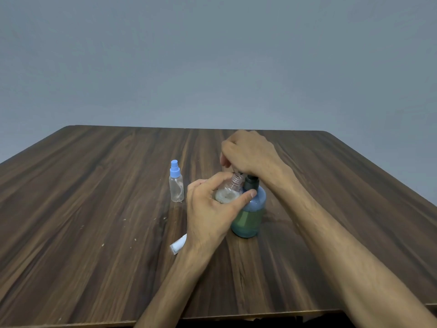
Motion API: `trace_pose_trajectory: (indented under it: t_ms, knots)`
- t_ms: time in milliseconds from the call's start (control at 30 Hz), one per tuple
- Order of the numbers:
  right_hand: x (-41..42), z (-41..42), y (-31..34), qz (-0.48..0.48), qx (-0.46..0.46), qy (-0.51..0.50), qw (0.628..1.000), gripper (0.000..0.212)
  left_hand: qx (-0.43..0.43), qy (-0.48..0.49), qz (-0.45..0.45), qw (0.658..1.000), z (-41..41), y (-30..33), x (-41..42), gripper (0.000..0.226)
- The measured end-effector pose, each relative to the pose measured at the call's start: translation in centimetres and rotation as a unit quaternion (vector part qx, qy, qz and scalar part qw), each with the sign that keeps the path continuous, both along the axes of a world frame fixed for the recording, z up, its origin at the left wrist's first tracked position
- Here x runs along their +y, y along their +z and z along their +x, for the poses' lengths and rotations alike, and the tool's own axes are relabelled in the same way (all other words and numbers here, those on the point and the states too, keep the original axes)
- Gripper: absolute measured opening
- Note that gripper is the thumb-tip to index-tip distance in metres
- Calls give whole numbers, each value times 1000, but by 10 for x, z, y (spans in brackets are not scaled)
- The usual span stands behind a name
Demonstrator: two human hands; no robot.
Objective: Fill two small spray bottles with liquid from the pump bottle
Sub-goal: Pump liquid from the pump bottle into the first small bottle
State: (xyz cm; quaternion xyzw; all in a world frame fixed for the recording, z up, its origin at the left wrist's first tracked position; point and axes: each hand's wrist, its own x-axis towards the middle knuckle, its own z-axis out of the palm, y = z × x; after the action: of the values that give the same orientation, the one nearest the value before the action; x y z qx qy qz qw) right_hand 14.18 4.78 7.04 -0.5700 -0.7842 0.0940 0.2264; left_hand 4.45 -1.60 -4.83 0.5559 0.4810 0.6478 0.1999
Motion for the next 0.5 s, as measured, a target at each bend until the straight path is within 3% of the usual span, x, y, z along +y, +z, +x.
trace_pose_trajectory:
  t_ms: [67,233,367,500]
  knots:
    - [0,-1,-4,-25,-13,-1,1000,34,7,1,1,1000,-1,-1,1,40]
    - [2,-2,-1,27,2,-16,999,33,6,0,12,1000,-1,-1,1,37]
    - [1,-2,-5,-23,-18,-12,999,34,7,2,5,1000,-1,0,0,40]
    - [1,-1,1,28,11,-20,999,34,6,-3,-1,1000,-1,-3,0,36]
